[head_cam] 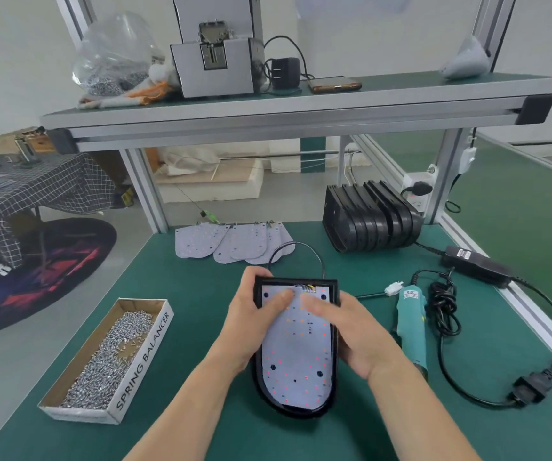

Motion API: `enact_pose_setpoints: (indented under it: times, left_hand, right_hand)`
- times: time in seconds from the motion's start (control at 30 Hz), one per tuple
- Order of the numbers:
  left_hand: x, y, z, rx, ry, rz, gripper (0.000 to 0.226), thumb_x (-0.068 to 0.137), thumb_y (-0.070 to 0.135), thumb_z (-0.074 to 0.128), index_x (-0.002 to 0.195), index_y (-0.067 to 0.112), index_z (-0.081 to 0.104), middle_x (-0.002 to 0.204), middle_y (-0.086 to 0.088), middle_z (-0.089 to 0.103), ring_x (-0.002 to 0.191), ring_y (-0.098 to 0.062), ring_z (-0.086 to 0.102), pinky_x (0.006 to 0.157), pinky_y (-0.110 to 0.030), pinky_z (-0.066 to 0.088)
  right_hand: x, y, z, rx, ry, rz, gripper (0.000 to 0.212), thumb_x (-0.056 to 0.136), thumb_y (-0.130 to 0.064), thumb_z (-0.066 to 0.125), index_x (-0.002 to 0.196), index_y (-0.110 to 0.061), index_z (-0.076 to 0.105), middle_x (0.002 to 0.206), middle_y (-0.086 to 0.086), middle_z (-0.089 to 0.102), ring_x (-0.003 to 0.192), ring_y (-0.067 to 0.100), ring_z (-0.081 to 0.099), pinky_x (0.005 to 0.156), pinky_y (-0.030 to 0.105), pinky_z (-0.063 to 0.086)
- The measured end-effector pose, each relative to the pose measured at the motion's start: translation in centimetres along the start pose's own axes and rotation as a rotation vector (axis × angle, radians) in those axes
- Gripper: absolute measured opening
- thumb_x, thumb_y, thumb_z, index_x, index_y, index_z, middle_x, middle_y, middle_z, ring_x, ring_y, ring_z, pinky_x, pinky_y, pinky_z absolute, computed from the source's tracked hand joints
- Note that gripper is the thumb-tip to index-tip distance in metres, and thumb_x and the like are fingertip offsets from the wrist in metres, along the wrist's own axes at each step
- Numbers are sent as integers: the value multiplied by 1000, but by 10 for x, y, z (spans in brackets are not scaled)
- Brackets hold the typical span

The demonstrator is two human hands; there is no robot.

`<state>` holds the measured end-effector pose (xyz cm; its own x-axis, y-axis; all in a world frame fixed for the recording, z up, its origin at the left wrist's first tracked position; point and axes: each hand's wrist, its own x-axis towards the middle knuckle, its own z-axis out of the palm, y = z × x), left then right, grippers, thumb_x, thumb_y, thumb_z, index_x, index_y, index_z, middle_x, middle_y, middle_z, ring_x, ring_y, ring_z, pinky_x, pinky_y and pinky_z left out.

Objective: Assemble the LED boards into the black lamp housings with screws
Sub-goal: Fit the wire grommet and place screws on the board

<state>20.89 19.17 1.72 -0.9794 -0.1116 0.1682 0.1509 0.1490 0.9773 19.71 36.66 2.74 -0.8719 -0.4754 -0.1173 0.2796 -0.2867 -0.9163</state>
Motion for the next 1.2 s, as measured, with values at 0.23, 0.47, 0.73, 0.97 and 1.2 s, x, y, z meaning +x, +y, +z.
enact_pose_setpoints:
  times: [0.23,0.47,0.73,0.97,1.2]
  left_hand:
    - [10,-6,10,72,-5,-38,27,88,26,75,92,38,51,74,9,66,64,-7,59,58,-21,52]
    - [18,-21,14,76,42,-145,23,88,27,75,90,31,53,76,8,65,64,-7,58,59,-23,51]
    - [23,-33,-8,575,82,-354,31,101,46,46,103,16,49,99,-1,62,86,-22,57,69,-34,42]
    - [19,-13,-152,1164,481,-394,24,91,1,54,100,11,73,106,-14,68,92,-35,62,78,-40,50]
    - [2,-46,-186,1213,278,-481,18,90,20,70,105,26,77,107,-4,72,84,-24,60,74,-30,47]
  right_hand:
    - [15,15,-11,4,226,-37,13,86,0,69,96,-5,77,101,20,76,86,32,74,78,40,61]
    - [24,30,-19,99,195,85,20,91,-3,64,110,-3,70,105,19,76,86,29,75,71,36,61]
    - [22,61,-12,-696,524,28,27,86,-30,73,107,-23,57,99,-13,65,93,11,64,75,30,50]
    - [24,65,-12,-665,565,9,22,85,-29,74,97,-30,56,94,-16,66,90,9,65,84,38,55]
    - [25,65,-11,-690,572,-11,21,85,-31,75,98,-23,60,94,-10,69,90,15,65,86,40,54]
